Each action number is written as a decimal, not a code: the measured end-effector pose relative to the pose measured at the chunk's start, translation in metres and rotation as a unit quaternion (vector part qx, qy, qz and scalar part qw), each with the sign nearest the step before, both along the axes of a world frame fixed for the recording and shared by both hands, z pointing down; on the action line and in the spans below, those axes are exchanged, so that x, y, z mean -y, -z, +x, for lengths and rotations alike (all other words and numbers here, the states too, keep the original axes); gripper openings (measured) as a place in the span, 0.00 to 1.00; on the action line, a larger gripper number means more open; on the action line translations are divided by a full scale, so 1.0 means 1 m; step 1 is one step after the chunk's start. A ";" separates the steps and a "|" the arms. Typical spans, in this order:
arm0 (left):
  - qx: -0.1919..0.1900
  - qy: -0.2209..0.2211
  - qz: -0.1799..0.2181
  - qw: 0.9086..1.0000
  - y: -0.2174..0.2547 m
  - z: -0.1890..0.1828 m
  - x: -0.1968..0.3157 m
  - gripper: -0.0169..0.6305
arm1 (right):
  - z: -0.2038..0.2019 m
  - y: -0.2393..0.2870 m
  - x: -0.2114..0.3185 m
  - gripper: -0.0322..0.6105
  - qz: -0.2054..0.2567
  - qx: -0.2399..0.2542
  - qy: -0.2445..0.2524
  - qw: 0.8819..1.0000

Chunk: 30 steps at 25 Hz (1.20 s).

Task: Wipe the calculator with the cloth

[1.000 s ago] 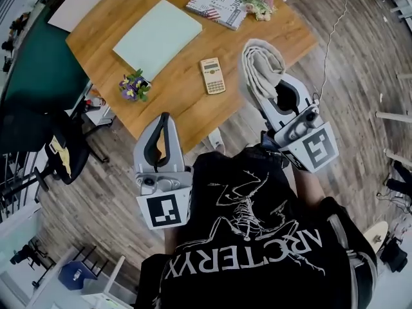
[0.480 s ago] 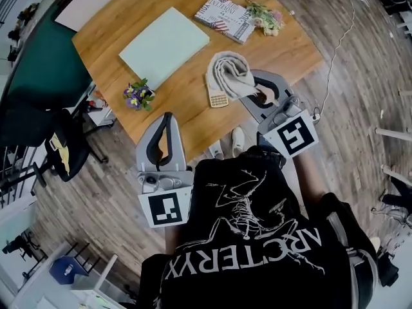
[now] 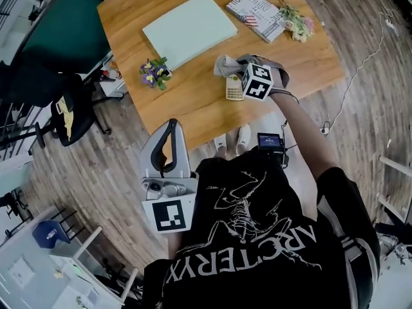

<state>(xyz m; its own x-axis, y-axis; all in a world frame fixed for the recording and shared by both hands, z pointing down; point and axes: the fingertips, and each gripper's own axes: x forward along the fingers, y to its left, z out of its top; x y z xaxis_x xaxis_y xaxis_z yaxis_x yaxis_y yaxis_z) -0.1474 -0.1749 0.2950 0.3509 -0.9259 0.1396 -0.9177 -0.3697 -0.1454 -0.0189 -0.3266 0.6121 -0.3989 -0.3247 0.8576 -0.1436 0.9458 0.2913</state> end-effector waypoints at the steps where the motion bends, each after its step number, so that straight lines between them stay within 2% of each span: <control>1: 0.001 0.004 -0.001 1.000 0.000 -0.002 -0.005 0.04 | -0.002 -0.016 0.004 0.20 -0.007 -0.015 0.001 1.000; 6: 0.010 0.016 -0.004 1.000 0.000 -0.005 -0.025 0.04 | 0.000 -0.068 0.011 0.20 -0.025 -0.067 -0.004 0.997; 12: 0.018 0.021 -0.005 1.000 0.000 -0.010 -0.035 0.04 | -0.001 -0.072 0.007 0.20 -0.036 -0.068 -0.007 0.997; 15: 0.013 0.019 -0.001 1.000 0.001 -0.009 -0.035 0.04 | -0.005 -0.070 -0.009 0.20 -0.049 -0.065 0.008 0.997; 22: 0.004 -0.018 0.015 1.000 0.005 0.013 -0.026 0.04 | -0.018 -0.074 -0.072 0.20 -0.062 -0.053 0.037 0.996; 30: -0.002 -0.071 0.028 0.997 0.013 0.044 -0.015 0.04 | -0.023 -0.077 -0.120 0.20 -0.073 -0.037 0.037 0.996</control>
<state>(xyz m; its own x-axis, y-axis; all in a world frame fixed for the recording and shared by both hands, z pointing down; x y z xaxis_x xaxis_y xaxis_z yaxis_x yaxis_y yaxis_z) -0.1037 -0.1599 0.2821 0.4798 -0.8731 0.0868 -0.8570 -0.4876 -0.1670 -0.0421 -0.2062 0.6887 -0.3516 -0.1662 0.9213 -0.0552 0.9861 0.1569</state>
